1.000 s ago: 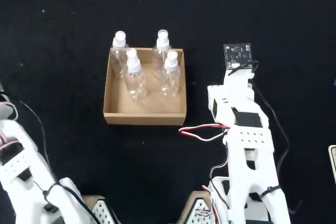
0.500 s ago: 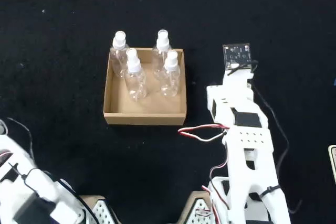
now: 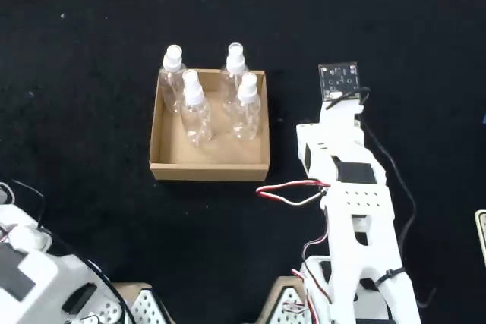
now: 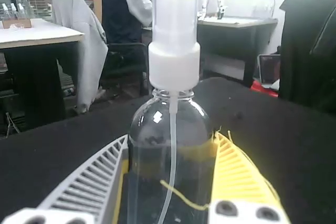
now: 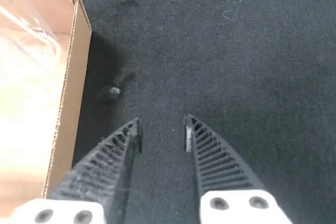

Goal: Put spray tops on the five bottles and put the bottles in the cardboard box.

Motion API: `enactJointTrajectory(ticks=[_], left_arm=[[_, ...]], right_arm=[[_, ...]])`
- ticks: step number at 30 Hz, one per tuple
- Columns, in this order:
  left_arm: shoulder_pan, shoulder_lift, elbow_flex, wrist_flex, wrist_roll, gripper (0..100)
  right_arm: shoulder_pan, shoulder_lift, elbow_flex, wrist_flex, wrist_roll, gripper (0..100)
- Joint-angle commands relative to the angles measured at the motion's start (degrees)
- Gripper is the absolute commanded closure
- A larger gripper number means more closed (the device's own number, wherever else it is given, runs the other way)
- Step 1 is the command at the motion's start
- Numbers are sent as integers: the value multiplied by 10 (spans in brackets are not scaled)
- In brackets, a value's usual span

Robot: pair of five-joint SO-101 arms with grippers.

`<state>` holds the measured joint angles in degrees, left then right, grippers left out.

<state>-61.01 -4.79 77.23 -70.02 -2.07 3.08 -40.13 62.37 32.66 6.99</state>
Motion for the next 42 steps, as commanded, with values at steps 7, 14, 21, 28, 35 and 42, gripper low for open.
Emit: enactJointTrajectory(ticks=[7, 14, 21, 28, 35, 42], left_arm=[[-6, 192, -18, -230, -3, 885], [-27, 291, -65, -270, 0, 884], [-36, 312, -75, -271, 0, 884], [-34, 318, -75, -271, 0, 884], [-36, 318, -74, -271, -3, 883], [-36, 318, -74, -271, -4, 883]], right_arm=[[-8, -11, -1, -18, 1, 888], [-8, -11, -1, -18, 1, 888], [-10, -11, -2, -18, 2, 888], [-8, -11, -2, -18, 2, 888], [-8, -11, -2, -18, 2, 888], [-8, -11, -2, -18, 3, 888]])
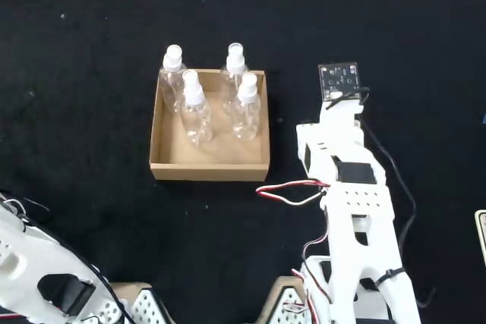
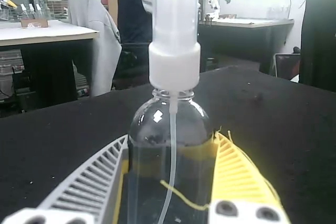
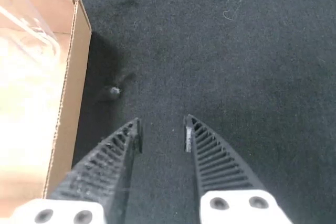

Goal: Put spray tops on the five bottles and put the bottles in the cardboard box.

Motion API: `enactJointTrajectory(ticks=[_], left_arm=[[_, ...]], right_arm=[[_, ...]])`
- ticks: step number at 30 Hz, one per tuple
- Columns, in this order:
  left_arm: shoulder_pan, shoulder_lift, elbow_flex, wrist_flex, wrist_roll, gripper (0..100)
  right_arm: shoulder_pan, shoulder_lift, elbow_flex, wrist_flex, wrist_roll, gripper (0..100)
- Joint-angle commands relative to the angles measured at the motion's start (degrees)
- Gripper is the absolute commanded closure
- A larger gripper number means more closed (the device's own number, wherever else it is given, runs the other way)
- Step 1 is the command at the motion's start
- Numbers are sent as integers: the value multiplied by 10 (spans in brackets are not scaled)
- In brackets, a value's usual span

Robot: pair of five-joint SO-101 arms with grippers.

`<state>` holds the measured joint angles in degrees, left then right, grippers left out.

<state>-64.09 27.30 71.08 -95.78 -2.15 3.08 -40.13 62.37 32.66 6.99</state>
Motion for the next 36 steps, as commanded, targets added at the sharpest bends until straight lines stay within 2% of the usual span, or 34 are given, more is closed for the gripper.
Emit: enactJointTrajectory(ticks=[1, 4, 9, 11, 31, 36], left_arm=[[-6, -4, -13, -13, -3, 883], [-6, -4, -13, -13, -3, 865], [-10, -4, -13, -13, 2, 684], [-11, -4, -13, -13, 2, 644], [-23, -67, -22, -8, 2, 640], [-23, -73, -29, 77, 2, 640]], right_arm=[[-8, -11, -2, -18, 3, 888], [-8, -11, -2, -18, 4, 888], [-8, -11, -2, -18, 4, 888], [-8, -11, -2, -18, 4, 888], [-11, -11, -2, -18, 5, 888], [-10, -11, -2, -18, 5, 888]])
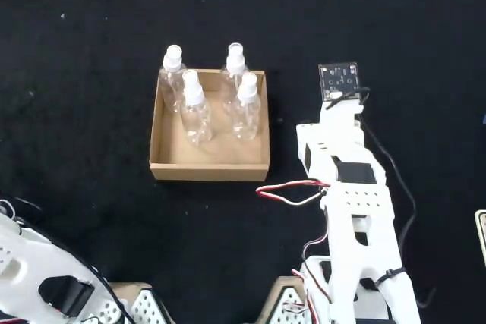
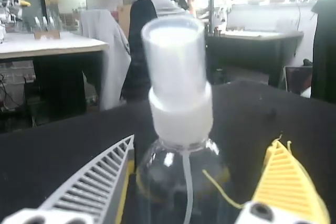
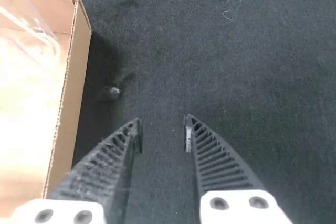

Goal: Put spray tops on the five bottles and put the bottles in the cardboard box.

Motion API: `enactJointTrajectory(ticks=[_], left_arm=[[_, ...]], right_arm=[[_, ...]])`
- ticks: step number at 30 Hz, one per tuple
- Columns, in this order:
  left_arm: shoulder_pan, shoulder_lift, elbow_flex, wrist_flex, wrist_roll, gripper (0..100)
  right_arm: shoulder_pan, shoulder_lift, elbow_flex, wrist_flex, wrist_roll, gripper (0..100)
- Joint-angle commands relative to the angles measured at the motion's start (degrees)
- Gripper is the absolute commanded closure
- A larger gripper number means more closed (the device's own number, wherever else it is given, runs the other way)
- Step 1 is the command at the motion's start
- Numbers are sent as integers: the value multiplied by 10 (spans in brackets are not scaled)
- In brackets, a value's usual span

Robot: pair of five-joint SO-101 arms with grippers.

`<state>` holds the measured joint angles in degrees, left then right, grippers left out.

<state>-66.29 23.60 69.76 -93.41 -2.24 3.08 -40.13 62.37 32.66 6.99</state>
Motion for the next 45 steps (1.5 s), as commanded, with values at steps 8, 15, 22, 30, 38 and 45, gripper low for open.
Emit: enactJointTrajectory(ticks=[8, 15, 22, 30, 38, 45], left_arm=[[-1, -36, -26, 59, 3, 640], [-1, -36, -33, 59, 3, 640], [-1, -36, -29, 59, 3, 648], [7, -36, -28, 58, 3, 971], [29, -52, -37, 59, 3, 910], [76, -243, -33, 239, 4, 910]], right_arm=[[-11, -11, -2, -18, 5, 888], [-10, -11, -2, -18, 5, 888], [-10, -11, -2, -18, 5, 888], [-10, -11, -2, -18, 5, 888], [-8, -11, -2, -18, 5, 888], [-7, -11, -4, -18, 4, 888]])
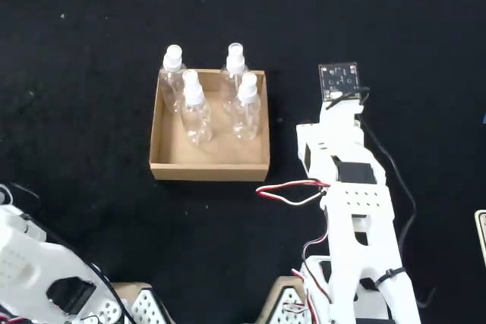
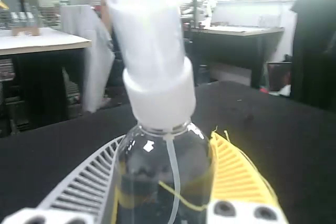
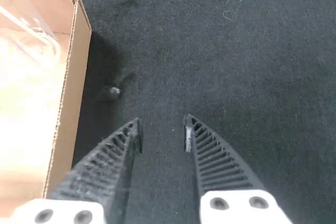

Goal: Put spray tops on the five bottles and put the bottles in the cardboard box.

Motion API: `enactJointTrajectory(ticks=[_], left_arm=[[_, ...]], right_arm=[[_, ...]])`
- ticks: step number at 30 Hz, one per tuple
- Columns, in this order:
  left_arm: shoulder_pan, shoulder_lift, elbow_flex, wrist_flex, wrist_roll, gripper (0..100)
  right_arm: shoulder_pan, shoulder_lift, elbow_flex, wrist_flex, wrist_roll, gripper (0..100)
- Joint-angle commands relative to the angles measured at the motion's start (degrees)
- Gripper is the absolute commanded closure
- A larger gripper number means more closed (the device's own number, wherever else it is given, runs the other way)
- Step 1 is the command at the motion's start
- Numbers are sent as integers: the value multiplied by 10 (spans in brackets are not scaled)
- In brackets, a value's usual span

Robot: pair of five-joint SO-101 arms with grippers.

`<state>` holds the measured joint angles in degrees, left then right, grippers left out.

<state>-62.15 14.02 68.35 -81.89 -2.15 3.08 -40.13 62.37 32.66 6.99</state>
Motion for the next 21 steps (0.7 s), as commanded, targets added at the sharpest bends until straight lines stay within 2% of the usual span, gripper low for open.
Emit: enactJointTrajectory(ticks=[1, 4, 7, 13, 17, 19, 21], left_arm=[[45, -192, -14, 173, 3, 910], [88, -337, 22, 316, 3, 910], [149, -466, 66, 406, 3, 910], [312, -661, 189, 425, 2, 909], [396, -770, 246, 431, 2, 909], [431, -820, 268, 458, 2, 909], [465, -864, 273, 519, 2, 909]], right_arm=[[-7, -11, -4, -18, 4, 888], [-6, -11, -4, -18, 5, 888], [-6, -11, -3, -18, 5, 888], [-5, -11, -2, -18, 5, 888], [8, -11, -2, -18, 4, 888], [12, -11, -3, -18, 4, 887], [16, -11, -5, -18, 4, 887]])
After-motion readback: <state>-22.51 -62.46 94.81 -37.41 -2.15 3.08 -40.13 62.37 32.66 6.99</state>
